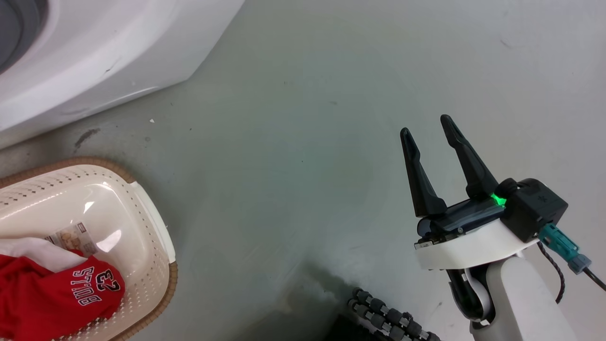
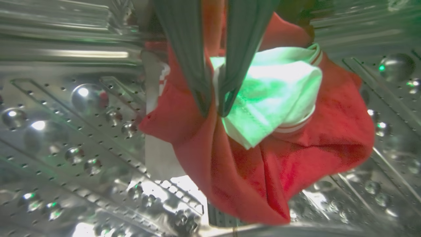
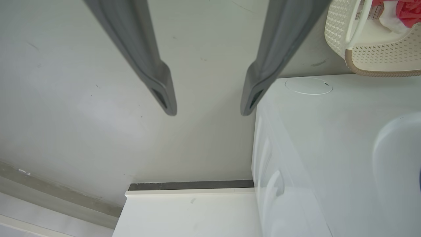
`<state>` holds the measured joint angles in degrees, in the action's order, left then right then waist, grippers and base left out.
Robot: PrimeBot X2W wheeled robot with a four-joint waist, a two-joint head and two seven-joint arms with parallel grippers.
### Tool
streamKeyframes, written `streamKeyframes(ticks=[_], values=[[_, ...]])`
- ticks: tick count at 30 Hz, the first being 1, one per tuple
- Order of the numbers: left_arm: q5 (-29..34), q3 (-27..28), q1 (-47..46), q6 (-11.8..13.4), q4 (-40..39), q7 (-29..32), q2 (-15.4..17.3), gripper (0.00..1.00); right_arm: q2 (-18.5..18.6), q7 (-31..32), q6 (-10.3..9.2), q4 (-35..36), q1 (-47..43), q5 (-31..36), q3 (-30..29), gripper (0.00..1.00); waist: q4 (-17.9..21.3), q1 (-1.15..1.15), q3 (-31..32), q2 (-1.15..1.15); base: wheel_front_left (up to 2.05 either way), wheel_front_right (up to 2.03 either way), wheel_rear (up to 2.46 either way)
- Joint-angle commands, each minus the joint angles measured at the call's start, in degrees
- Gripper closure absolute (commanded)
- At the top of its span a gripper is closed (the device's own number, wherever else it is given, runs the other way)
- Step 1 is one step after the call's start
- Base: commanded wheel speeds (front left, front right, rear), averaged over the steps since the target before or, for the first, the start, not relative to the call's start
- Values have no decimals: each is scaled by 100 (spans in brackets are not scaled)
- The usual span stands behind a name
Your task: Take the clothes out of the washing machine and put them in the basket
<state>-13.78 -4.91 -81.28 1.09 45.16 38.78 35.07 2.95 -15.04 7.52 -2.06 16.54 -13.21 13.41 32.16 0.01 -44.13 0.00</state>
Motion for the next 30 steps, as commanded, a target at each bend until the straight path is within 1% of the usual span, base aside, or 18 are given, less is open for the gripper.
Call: streamKeyframes(ticks=[1,6,13,19,20,21,23,28,30], values=[[-4,27,168,49,-93,-183,3,100,-15,-20,-6,-15,101,-29,10,0,11,-1,77,0,0,0,0],[-78,132,688,152,-324,-1066,-48,100,-13,-19,-6,-40,107,70,-70,0,-99,-1,369,0,0,0,0],[-200,295,1476,297,-342,-2389,-228,100,-11,-18,-6,-113,-25,249,-154,0,-309,-1,883,0,0,0,0],[-353,391,2195,204,-140,-3483,-455,100,-11,-18,-6,-195,-223,535,-244,0,-552,-1,1490,0,0,0,0],[-353,391,2195,204,-140,-3483,-455,100,-11,-18,-6,-195,-223,535,-244,0,-552,-1,1490,0,0,0,0],[-363,373,2414,176,-80,-3811,-524,100,-11,-17,-6,-239,-297,618,-244,0,-640,-1,1675,0,0,0,0],[-379,361,2657,145,-7,-4174,-637,100,-10,-17,-6,-276,-370,701,-276,0,-735,-1,1904,0,0,0,0],[-466,335,3230,90,17,-4870,-903,100,-9,-17,-6,-359,-571,871,-397,0,-995,-1,2455,0,0,0,0],[-502,339,3321,77,-8,-4954,-955,100,-9,-17,-6,-366,-611,898,-420,0,-1043,-1,2552,0,0,0,0]])
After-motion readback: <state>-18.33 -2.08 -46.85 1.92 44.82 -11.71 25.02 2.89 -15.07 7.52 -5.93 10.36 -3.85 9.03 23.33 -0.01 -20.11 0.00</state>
